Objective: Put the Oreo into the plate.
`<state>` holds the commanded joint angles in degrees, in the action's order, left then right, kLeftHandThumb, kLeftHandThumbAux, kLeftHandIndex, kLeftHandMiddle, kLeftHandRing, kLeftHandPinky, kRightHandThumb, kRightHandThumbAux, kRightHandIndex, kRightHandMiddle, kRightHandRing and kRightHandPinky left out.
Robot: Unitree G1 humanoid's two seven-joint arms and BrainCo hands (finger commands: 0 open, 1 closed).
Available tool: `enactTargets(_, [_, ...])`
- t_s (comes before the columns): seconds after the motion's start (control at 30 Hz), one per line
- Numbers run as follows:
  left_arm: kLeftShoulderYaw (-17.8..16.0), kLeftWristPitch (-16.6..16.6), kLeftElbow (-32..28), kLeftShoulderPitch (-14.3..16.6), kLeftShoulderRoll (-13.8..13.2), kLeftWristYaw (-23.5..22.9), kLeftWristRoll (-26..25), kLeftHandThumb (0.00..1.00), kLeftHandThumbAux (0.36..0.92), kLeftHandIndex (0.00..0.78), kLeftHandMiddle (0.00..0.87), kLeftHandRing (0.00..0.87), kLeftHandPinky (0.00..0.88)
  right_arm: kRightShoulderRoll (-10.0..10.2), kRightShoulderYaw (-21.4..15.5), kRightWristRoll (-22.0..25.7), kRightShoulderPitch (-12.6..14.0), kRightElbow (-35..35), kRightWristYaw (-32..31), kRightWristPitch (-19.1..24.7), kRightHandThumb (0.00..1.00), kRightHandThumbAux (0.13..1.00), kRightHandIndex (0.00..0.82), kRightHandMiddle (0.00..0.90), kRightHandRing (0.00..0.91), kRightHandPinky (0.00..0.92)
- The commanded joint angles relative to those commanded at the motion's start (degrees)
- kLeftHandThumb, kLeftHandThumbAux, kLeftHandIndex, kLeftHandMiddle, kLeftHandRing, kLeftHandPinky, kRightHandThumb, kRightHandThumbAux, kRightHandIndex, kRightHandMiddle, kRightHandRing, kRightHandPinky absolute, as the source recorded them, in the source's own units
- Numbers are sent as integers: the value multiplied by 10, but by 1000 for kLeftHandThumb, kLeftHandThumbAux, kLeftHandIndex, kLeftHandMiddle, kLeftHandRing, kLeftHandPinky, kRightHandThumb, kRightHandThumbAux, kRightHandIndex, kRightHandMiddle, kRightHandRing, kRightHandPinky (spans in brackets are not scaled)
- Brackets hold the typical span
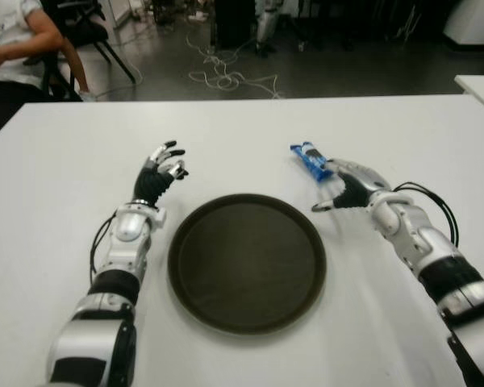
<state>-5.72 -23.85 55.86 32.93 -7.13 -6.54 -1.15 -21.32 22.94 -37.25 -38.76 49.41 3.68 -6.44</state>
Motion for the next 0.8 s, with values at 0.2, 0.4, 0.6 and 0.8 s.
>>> enactTargets(0.2, [0, -2, 0, 0, 0, 2, 1, 1000, 645, 162, 234, 454, 360, 27, 9, -3, -63, 108, 30, -16, 0, 552, 97, 113, 102, 65])
enactTargets(0.4, [0, -3, 0, 1, 0, 3, 2, 1000, 645, 161, 229, 453, 358, 44, 17, -4, -82, 151, 53, -27, 0, 562, 96, 106, 95, 68])
enactTargets(0.6, [0, -3, 1, 2, 0, 1, 2, 1000, 645, 156, 222, 455, 325, 58, 28, -9, -100, 188, 70, -27, 0, 551, 94, 121, 121, 100])
enactTargets(0.8, [-1, -4, 4, 3, 0, 1, 0, 1000, 644, 153, 225, 455, 335, 65, 38, -14, -108, 209, 83, -21, 0, 559, 99, 128, 138, 126])
